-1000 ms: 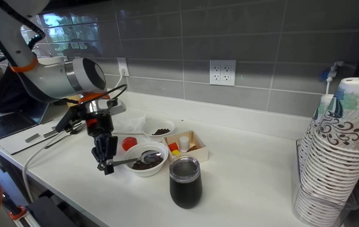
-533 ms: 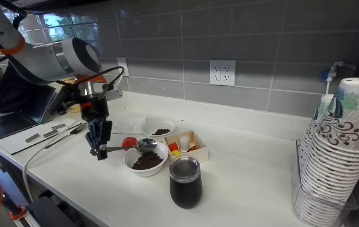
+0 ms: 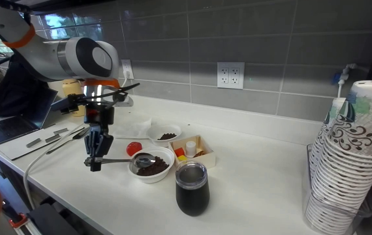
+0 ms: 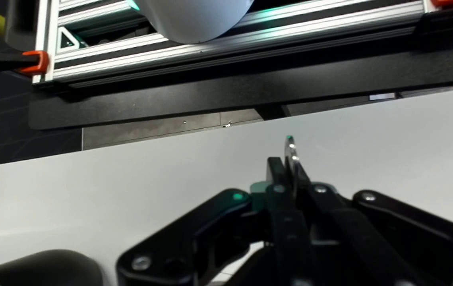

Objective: Use the silver spoon to stir the contents in the white bowl.

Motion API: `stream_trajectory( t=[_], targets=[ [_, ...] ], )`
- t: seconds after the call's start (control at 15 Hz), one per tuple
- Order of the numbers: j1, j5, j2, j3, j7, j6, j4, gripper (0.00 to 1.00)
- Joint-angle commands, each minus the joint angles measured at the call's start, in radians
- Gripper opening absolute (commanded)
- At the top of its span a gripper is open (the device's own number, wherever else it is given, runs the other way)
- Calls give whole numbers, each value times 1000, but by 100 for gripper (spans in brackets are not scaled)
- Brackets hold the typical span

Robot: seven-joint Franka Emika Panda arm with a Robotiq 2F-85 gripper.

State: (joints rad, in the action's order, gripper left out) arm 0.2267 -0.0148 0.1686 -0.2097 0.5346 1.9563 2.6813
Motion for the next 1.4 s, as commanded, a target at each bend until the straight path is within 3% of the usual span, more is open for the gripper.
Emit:
stream_trajectory(
  t=[0.0, 0.07, 0.13, 0.53, 1.33],
  targets=[
    [-45, 51, 96, 27, -47, 123, 110, 1],
    [-55, 47, 105, 32, -47, 160, 126, 1],
    [-69, 32, 56, 34, -37, 169, 62, 1],
    [-103, 69, 28, 61, -92, 339, 66, 1],
    [-76, 380, -11, 112, -451, 372, 67, 1]
  ],
)
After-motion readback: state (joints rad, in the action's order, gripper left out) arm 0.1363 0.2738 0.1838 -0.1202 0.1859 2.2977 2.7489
